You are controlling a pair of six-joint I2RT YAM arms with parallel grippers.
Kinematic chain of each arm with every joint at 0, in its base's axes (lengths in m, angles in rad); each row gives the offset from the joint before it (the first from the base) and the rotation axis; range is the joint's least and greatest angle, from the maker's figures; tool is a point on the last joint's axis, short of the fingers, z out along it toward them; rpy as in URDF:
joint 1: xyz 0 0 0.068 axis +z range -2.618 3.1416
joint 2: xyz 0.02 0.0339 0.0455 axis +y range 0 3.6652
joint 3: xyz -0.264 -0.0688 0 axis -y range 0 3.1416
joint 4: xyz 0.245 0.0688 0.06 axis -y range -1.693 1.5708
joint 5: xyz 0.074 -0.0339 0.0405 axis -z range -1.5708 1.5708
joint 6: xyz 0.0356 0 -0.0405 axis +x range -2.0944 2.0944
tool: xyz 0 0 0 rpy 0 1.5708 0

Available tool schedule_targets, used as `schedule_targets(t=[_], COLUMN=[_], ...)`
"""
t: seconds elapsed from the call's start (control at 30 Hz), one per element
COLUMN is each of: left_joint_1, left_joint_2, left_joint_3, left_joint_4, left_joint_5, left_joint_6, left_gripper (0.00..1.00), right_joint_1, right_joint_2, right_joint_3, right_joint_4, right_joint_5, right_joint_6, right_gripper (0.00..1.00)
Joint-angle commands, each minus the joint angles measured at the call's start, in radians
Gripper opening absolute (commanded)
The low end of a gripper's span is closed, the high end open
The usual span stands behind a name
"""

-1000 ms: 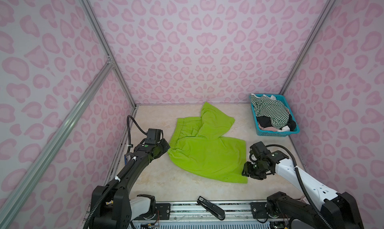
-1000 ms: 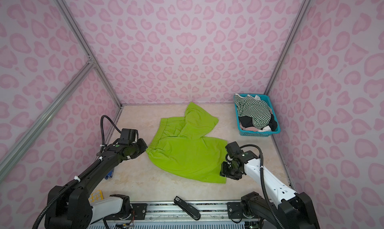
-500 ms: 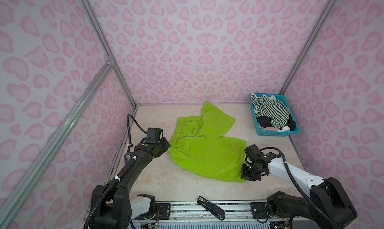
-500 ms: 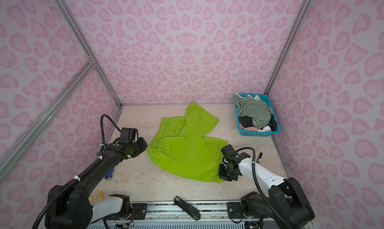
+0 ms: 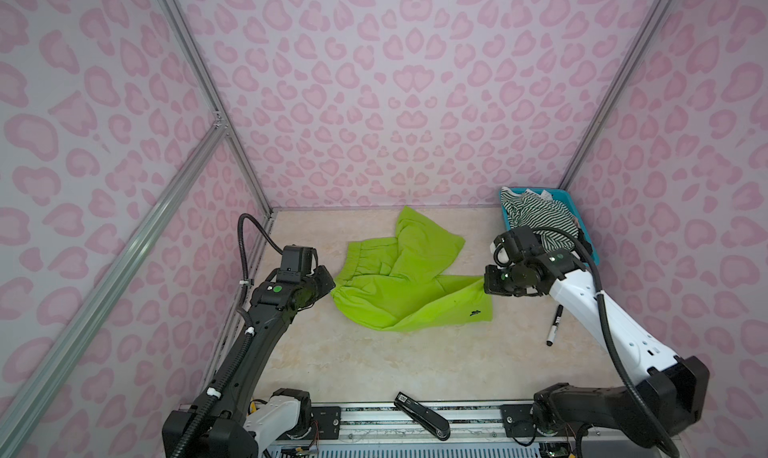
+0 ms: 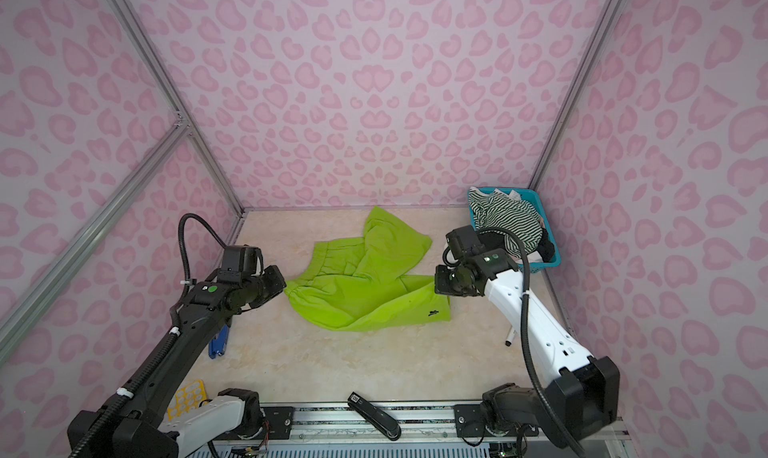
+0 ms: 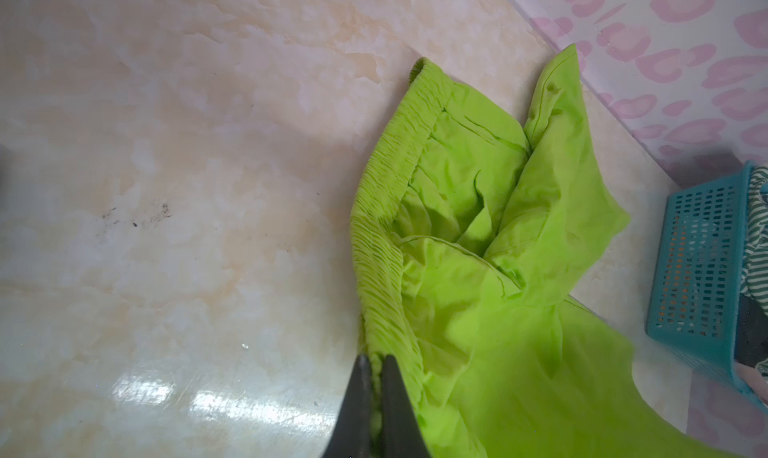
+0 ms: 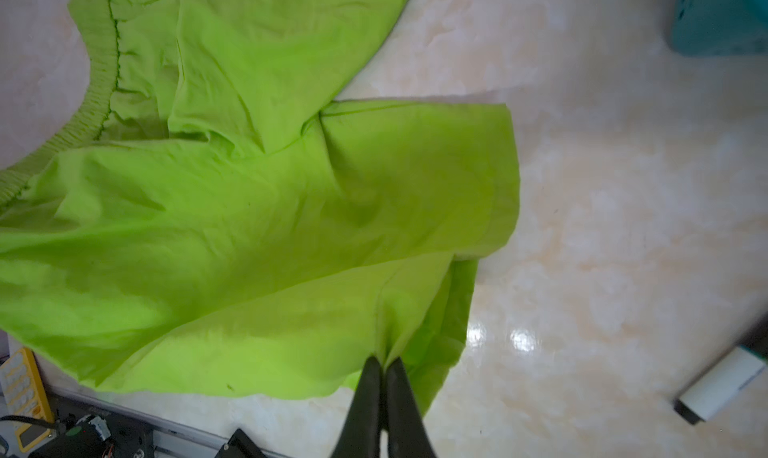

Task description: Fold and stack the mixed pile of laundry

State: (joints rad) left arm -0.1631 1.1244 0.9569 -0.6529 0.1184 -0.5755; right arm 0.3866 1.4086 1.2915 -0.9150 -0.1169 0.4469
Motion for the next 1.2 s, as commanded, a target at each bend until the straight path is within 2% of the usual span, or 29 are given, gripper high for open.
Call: schedule_targets(t=[0.0, 0.03, 0.13, 0.23, 0.3, 0.37, 0.5, 0.67, 0.8, 1.17], left_joint_1=[0.018, 0.024, 0.035, 0.043, 0.046, 0.052, 0.062, 0.069, 0.070, 0.073], left_joint_2=[0.051, 0.078, 0.169, 0.230, 0.258, 0.280, 0.312, 0.326, 0.321, 0.305], left_joint_3=[0.013, 0.012, 0.011, 0.002, -0.003, -0.006, -0.004, -0.011, -0.023, -0.049], left_joint_4=[-0.007, 0.008, 0.051, 0.094, 0.118, 0.130, 0.145, 0.152, 0.153, 0.159], left_joint_5=[-0.029, -0.024, 0.000, 0.008, 0.008, 0.010, 0.013, 0.023, 0.023, 0.023], left_joint_6=[0.019, 0.019, 0.016, 0.012, 0.010, 0.012, 0.020, 0.023, 0.025, 0.021], left_gripper=[0.02, 0.02, 0.02, 0.02, 0.02, 0.02, 0.02, 0.02, 0.02, 0.02], right_joint_1=[-0.029, -0.037, -0.040, -0.039, -0.043, -0.053, -0.068, -0.069, -0.073, -0.091], right_joint_2=[0.172, 0.238, 0.342, 0.303, 0.230, 0.148, 0.042, 0.090, 0.154, 0.341], right_joint_3=[0.102, 0.140, 0.166, 0.094, 0.027, -0.051, -0.227, -0.332, -0.343, -0.286], right_joint_4=[0.005, -0.007, 0.008, 0.028, 0.020, 0.025, 0.123, 0.248, 0.348, 0.433], right_joint_5=[-0.035, -0.046, -0.046, -0.042, -0.012, -0.009, -0.122, -0.194, -0.187, -0.204], right_joint_6=[-0.079, -0.082, -0.090, -0.097, -0.102, -0.104, -0.116, -0.086, -0.086, -0.096], right_gripper=[0.00, 0.00, 0.17, 0.38, 0.46, 0.50, 0.50, 0.43, 0.41, 0.43])
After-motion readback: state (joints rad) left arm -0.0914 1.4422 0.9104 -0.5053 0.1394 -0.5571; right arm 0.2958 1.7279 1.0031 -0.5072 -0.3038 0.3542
